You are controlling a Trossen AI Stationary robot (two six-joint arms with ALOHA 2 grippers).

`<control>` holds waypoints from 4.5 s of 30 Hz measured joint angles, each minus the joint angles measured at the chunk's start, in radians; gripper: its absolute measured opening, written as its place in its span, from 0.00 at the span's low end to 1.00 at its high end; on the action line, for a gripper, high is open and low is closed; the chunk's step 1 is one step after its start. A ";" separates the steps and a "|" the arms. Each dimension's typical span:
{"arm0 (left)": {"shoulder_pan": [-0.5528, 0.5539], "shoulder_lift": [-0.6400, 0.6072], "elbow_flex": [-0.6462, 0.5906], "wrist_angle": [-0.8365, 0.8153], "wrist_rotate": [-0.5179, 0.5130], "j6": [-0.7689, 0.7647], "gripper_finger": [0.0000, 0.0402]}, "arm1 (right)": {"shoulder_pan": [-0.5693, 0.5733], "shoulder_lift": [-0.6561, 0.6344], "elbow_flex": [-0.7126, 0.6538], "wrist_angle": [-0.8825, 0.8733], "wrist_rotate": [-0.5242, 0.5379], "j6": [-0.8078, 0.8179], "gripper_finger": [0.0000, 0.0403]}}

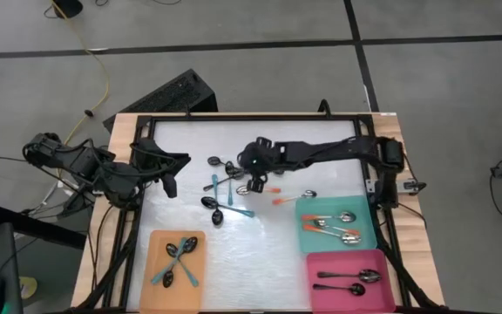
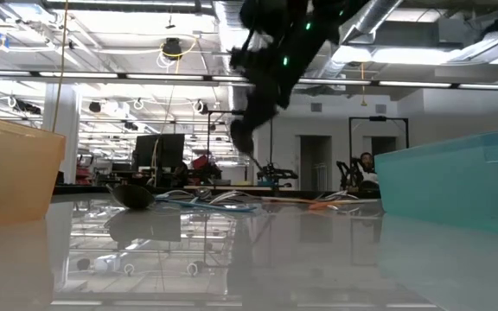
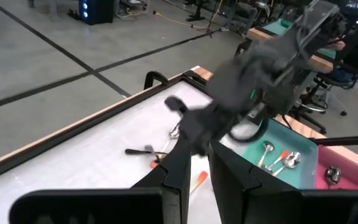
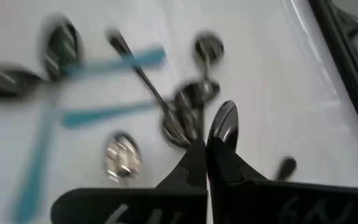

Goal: Sort silverware by color (type)
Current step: Put the black spoon into the pink bin, then put the blue spoon into the orange bin

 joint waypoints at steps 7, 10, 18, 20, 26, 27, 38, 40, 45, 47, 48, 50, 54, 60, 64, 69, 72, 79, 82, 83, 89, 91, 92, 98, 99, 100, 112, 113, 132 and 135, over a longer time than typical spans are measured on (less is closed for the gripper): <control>0.000 0.000 0.000 -0.001 0.000 -0.004 0.11 | 0.024 -0.137 0.000 0.056 -0.095 0.119 0.01; 0.000 0.000 0.000 -0.001 0.007 -0.004 0.11 | 0.053 -0.189 0.000 0.063 -0.088 0.135 0.01; 0.000 0.000 0.000 -0.001 0.009 -0.005 0.11 | 0.167 -0.309 0.000 0.051 -0.069 0.225 0.01; 0.000 0.000 0.000 -0.001 0.009 -0.006 0.11 | 0.206 -0.341 0.000 0.033 -0.083 0.268 0.01; 0.000 0.000 0.000 -0.001 0.009 -0.006 0.11 | 0.344 -0.439 0.000 -0.032 -0.171 0.461 0.01; 0.000 0.000 0.000 -0.001 0.009 -0.005 0.11 | 0.374 -0.455 0.000 -0.042 -0.172 0.497 0.01; 0.000 0.000 0.000 -0.023 0.008 -0.005 0.11 | 0.655 -0.571 0.001 -0.284 -0.083 1.036 0.01; 0.000 0.000 0.000 -0.023 0.008 -0.005 0.11 | 0.695 -0.576 0.001 -0.363 -0.082 1.146 0.01; 0.000 0.000 0.000 -0.023 0.007 0.020 0.11 | 0.800 -0.576 0.001 -0.553 -0.094 1.391 0.01; 0.000 0.000 0.000 -0.023 0.004 0.027 0.11 | 0.844 -0.570 0.001 -0.607 -0.097 1.465 0.01; 0.000 0.000 0.000 -0.023 -0.005 0.028 0.11 | 0.863 -0.565 0.001 -0.626 -0.099 1.495 0.01; 0.000 0.000 0.000 -0.023 -0.024 0.030 0.11 | 0.905 -0.553 0.001 -0.663 -0.100 1.562 0.01; 0.000 0.000 0.000 -0.023 -0.037 0.028 0.11 | 0.975 -0.522 0.001 -0.717 -0.118 1.719 0.01; 0.000 0.011 0.000 -0.028 -0.038 0.026 0.11 | 1.014 -0.430 0.001 -0.729 -0.143 1.825 0.01; 0.000 0.037 0.000 -0.028 -0.051 0.030 0.11 | 1.007 -0.349 0.001 -0.730 -0.188 1.823 0.01; 0.000 0.081 0.000 -0.027 -0.093 0.041 0.11 | 0.971 -0.291 0.001 -0.674 -0.200 1.756 0.01; 0.000 0.102 0.000 -0.025 -0.104 0.037 0.11 | 0.950 -0.266 0.001 -0.636 -0.200 1.706 0.01; 0.000 0.113 0.000 -0.015 -0.106 0.022 0.11 | 0.939 -0.252 -0.015 -0.655 -0.260 1.644 0.01; 0.000 0.111 0.000 -0.015 -0.105 0.022 0.11 | 0.930 -0.251 -0.056 -0.610 -0.272 1.636 0.01; 0.000 0.110 0.000 -0.015 -0.106 0.024 0.11 | 0.927 -0.251 -0.072 -0.587 -0.275 1.637 0.01; 0.000 0.111 0.000 -0.015 -0.105 0.035 0.11 | 0.910 -0.251 -0.154 -0.426 -0.317 1.617 0.01; 0.000 0.111 0.000 -0.015 -0.105 0.037 0.11 | 0.905 -0.251 -0.175 -0.417 -0.332 1.618 0.01; 0.000 0.111 0.000 -0.015 -0.105 0.038 0.11 | 0.905 -0.251 -0.180 -0.423 -0.341 1.616 0.01; 0.000 0.111 0.000 -0.015 -0.105 0.038 0.11 | 0.884 -0.251 -0.215 -0.404 -0.373 1.577 0.01; 0.000 0.111 0.000 -0.015 -0.105 0.038 0.11 | 0.878 -0.251 -0.228 -0.387 -0.379 1.568 0.01; 0.000 0.111 0.000 -0.015 -0.105 0.038 0.11 | 0.874 -0.251 -0.240 -0.375 -0.380 1.561 0.01; 0.000 0.111 0.000 -0.015 -0.105 0.020 0.11 | 0.837 -0.252 -0.389 -0.227 -0.431 1.510 0.01; 0.000 0.111 0.000 -0.015 -0.105 0.016 0.11 | 0.835 -0.252 -0.391 -0.231 -0.430 1.505 0.01; 0.000 0.111 0.000 -0.016 -0.104 0.012 0.11 | 0.833 -0.252 -0.391 -0.221 -0.324 1.401 0.09; 0.000 0.111 0.000 -0.016 -0.088 0.011 0.11 | 0.833 -0.252 -0.391 -0.204 -0.319 1.368 0.09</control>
